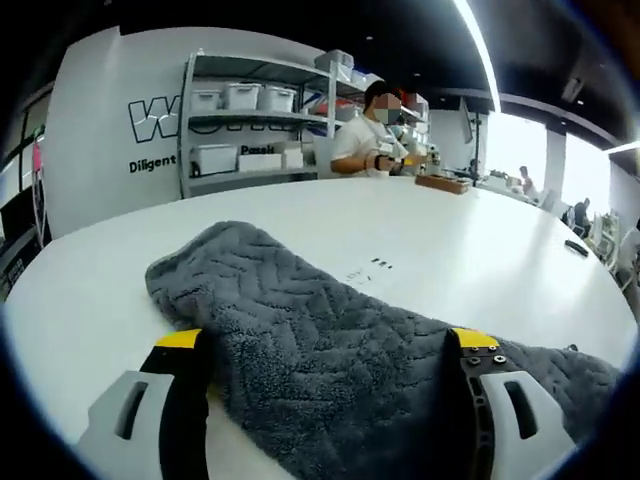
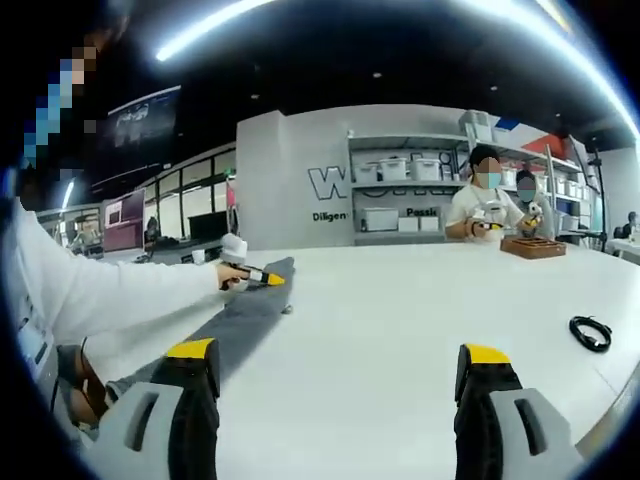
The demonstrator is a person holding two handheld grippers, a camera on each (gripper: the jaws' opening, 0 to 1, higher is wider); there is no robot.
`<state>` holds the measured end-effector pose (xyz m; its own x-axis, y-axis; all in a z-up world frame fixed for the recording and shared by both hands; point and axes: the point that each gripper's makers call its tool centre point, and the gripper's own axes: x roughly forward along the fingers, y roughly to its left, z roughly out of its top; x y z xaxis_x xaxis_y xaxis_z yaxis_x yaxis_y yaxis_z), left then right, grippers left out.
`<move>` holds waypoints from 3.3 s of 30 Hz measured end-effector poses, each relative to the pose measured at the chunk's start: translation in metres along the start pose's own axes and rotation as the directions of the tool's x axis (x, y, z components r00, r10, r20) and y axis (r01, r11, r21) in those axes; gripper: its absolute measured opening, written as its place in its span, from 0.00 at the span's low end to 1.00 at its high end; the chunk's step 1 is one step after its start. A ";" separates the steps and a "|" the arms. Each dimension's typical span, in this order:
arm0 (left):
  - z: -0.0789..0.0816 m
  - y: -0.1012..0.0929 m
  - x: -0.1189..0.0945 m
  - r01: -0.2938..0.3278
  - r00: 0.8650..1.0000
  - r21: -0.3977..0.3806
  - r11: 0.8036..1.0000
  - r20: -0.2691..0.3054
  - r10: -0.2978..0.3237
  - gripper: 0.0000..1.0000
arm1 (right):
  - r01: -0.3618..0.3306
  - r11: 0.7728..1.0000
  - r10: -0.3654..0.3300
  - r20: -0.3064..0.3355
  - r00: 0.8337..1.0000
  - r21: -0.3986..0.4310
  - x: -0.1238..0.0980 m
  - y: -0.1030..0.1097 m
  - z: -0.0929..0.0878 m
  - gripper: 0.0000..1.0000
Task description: Open the folded towel by lifting each exposed corner and separating the folded layers until the towel lies flat within the target outline without major curled edges
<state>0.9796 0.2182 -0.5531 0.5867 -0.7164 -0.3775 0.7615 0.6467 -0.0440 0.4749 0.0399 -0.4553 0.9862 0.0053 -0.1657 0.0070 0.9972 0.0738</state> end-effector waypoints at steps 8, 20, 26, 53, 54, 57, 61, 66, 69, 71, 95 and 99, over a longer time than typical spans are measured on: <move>0.012 -0.009 0.028 0.019 1.000 0.006 1.000 0.013 -0.019 0.98 | 0.021 1.000 -0.021 -0.013 1.000 0.003 -0.001 -0.006 -0.003 0.99; 0.028 -0.011 0.007 0.004 0.999 0.019 1.000 0.035 -0.004 0.95 | 0.010 1.000 -0.010 -0.014 1.000 0.001 -0.002 -0.004 -0.005 0.99; 0.074 -0.024 -0.067 0.029 0.991 0.025 0.999 0.132 -0.032 1.00 | -0.025 1.000 0.025 0.016 1.000 -0.005 -0.003 0.010 0.004 0.99; -0.048 -0.225 -0.418 0.075 0.970 0.054 0.996 0.227 -0.086 1.00 | -0.237 0.967 0.238 0.007 0.971 -0.094 -0.035 0.121 0.004 0.99; -0.053 -0.227 -0.422 0.069 0.970 0.049 0.996 0.229 -0.078 1.00 | -0.240 0.966 0.241 0.004 0.970 -0.094 -0.036 0.122 0.002 0.99; -0.072 -0.231 -0.433 0.013 0.979 0.051 0.999 0.203 -0.023 1.00 | -0.249 0.962 0.250 -0.002 0.968 -0.109 -0.040 0.130 -0.001 0.99; -0.087 -0.232 -0.443 -0.042 0.981 0.041 0.998 0.189 0.033 1.00 | -0.275 0.955 0.277 -0.003 0.961 -0.107 -0.044 0.140 -0.004 0.99; -0.092 -0.234 -0.446 -0.065 0.983 0.043 0.997 0.175 0.057 1.00 | -0.294 0.948 0.297 0.009 0.955 -0.118 -0.046 0.148 -0.001 0.99; -0.091 -0.239 -0.447 -0.075 0.983 0.056 0.996 0.169 0.064 1.00 | -0.303 0.945 0.307 0.014 0.951 -0.121 -0.047 0.150 0.000 0.99; -0.088 -0.246 -0.446 -0.091 0.983 0.089 0.992 0.170 0.075 1.00 | -0.308 0.943 0.312 0.011 0.950 -0.126 -0.047 0.150 0.000 0.99; -0.114 -0.396 -0.357 -0.056 0.989 0.462 0.885 0.148 -0.014 0.78 | -0.238 0.961 0.248 0.056 0.967 -0.137 -0.064 0.120 0.013 0.99; -0.122 -0.395 -0.350 -0.087 0.990 0.515 0.853 0.137 0.018 0.68 | -0.248 0.960 0.259 0.068 0.964 -0.133 -0.064 0.123 0.016 0.99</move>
<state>0.4398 0.2448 -0.5165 0.6324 -0.7339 -0.2477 0.7404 0.4789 0.4716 0.4150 0.1610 -0.4199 0.9632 0.2583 -0.0739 -0.2603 0.9654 -0.0185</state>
